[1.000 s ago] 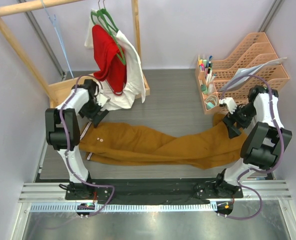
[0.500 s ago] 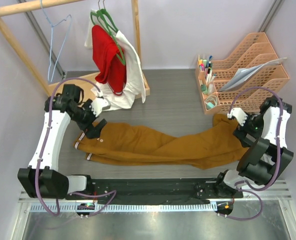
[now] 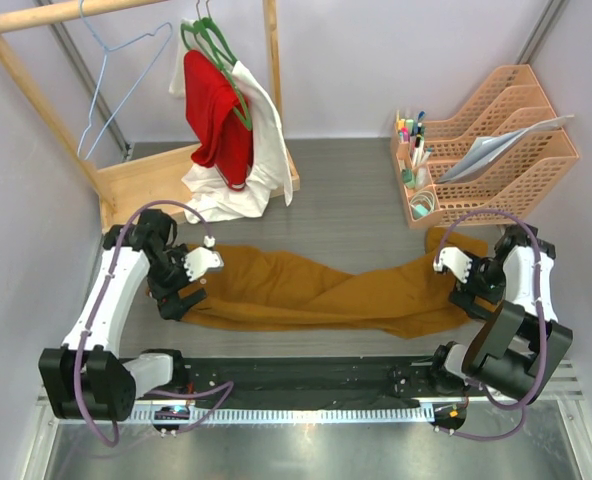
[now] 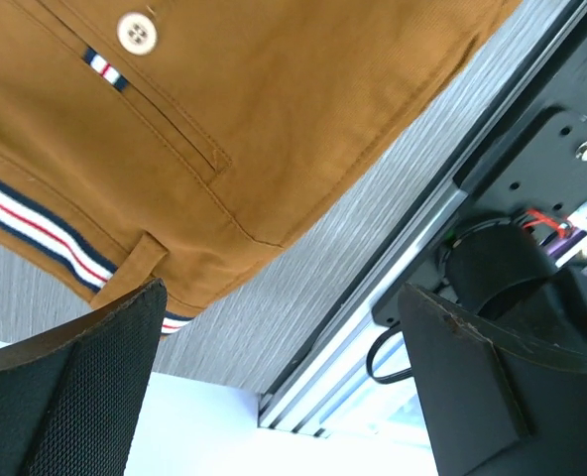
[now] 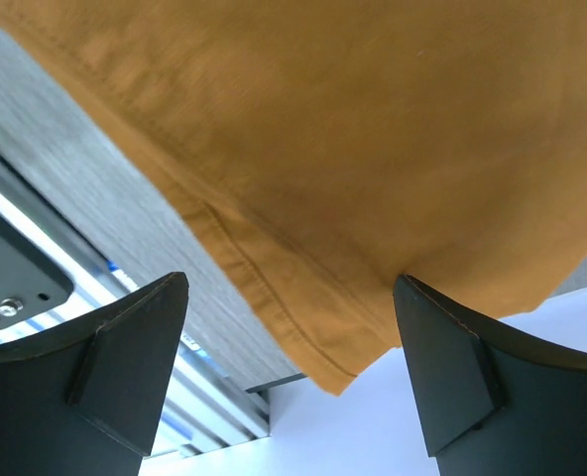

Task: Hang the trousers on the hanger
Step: Move the trousers to the center of the board

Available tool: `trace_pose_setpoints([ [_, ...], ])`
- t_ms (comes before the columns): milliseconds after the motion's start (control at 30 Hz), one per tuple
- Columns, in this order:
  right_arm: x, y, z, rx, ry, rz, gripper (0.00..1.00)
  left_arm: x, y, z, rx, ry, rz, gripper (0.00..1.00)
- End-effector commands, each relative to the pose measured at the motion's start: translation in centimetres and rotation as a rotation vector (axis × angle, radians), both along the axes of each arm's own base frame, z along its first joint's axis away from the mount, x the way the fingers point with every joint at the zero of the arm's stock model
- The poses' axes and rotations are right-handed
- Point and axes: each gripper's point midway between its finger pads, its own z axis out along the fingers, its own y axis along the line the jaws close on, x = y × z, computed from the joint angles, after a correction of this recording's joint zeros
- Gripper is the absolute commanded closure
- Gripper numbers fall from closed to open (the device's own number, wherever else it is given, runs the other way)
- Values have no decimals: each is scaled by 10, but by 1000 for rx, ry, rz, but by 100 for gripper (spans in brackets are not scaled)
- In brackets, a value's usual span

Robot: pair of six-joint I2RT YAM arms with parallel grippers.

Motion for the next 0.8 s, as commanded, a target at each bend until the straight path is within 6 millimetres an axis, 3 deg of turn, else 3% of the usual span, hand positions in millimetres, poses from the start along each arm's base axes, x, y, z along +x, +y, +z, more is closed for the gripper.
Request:
trace_pose_setpoints([
  [0,21,-2,5,-6,-66,7,10,11,9,-9,48,-2,-55,0],
  [67,24,-1,5,-1,-62,7,10,13,9,-15,52,21,-63,2],
  [133,29,-1,8,3,-74,-5,10,16,12,-20,67,27,-53,16],
  [167,32,-1,11,2,-81,-3,10,19,13,-22,73,29,-50,26],
  [200,33,0,11,3,-83,-5,11,23,16,-20,93,20,-34,49],
  [267,37,-2,16,1,-96,-28,11,23,19,-14,108,32,-19,75],
  [300,39,-3,19,-1,-103,-39,12,27,20,-6,108,15,-10,94],
  [367,42,-6,27,-10,-119,-59,13,27,24,10,107,0,17,100],
  [500,49,-9,47,-18,-182,-79,12,29,39,43,111,-93,85,100],
  [567,54,-10,57,-16,-206,-85,12,27,51,50,119,-102,118,100],
  [633,55,-10,57,-7,-191,-78,12,14,45,50,73,-54,82,96],
  [667,55,-10,59,-5,-188,-76,12,1,38,49,39,-13,31,69],
  [733,56,-11,55,3,-167,-82,12,-5,17,50,-71,-42,-22,38],
  [767,56,-12,54,3,-160,-84,12,-8,11,45,-101,-53,-72,1],
])
